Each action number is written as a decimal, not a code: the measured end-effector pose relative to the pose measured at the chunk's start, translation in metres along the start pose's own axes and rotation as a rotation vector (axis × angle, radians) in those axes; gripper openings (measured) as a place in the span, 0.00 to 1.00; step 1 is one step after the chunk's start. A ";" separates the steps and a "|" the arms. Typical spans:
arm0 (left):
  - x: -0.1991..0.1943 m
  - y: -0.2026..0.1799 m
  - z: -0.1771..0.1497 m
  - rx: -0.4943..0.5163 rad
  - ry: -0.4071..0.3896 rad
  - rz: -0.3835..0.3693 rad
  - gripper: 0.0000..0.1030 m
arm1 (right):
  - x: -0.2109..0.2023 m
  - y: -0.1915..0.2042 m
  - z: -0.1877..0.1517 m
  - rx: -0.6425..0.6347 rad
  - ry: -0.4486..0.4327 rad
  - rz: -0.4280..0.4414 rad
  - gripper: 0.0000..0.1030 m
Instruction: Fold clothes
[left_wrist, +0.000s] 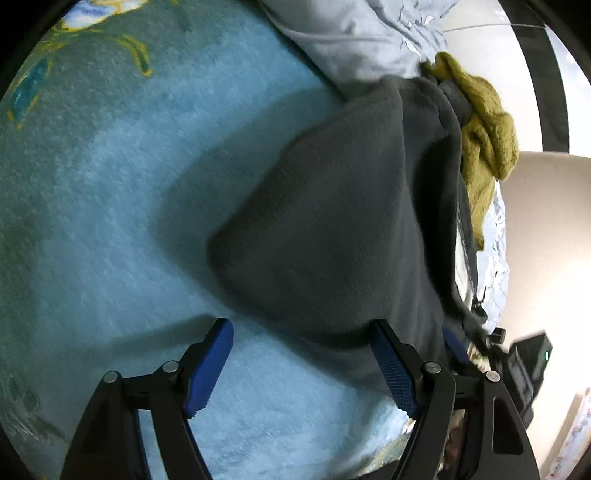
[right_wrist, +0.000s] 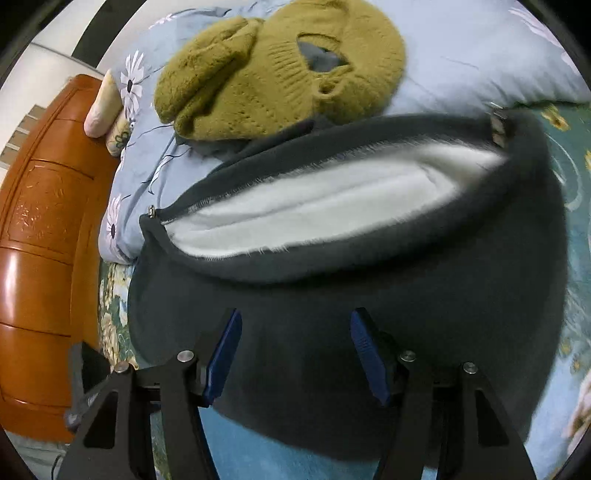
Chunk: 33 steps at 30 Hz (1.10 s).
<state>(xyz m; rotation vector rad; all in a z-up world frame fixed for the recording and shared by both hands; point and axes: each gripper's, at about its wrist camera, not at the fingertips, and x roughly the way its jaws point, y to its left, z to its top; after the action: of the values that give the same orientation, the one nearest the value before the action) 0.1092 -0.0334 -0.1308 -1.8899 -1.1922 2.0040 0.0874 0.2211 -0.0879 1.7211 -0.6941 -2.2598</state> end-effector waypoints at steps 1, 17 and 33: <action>-0.002 -0.001 0.000 0.002 -0.003 0.004 0.77 | 0.002 0.003 0.006 -0.009 -0.002 0.003 0.61; -0.012 0.000 0.001 -0.068 -0.086 -0.027 0.77 | -0.078 -0.068 0.015 0.314 -0.307 0.138 0.60; 0.011 0.002 -0.013 -0.108 -0.122 -0.073 0.77 | -0.081 -0.106 -0.121 0.621 -0.181 0.139 0.70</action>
<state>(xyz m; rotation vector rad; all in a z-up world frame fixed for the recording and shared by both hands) 0.1192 -0.0227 -0.1389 -1.7640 -1.4060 2.0815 0.2374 0.3201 -0.0954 1.6240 -1.6391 -2.2606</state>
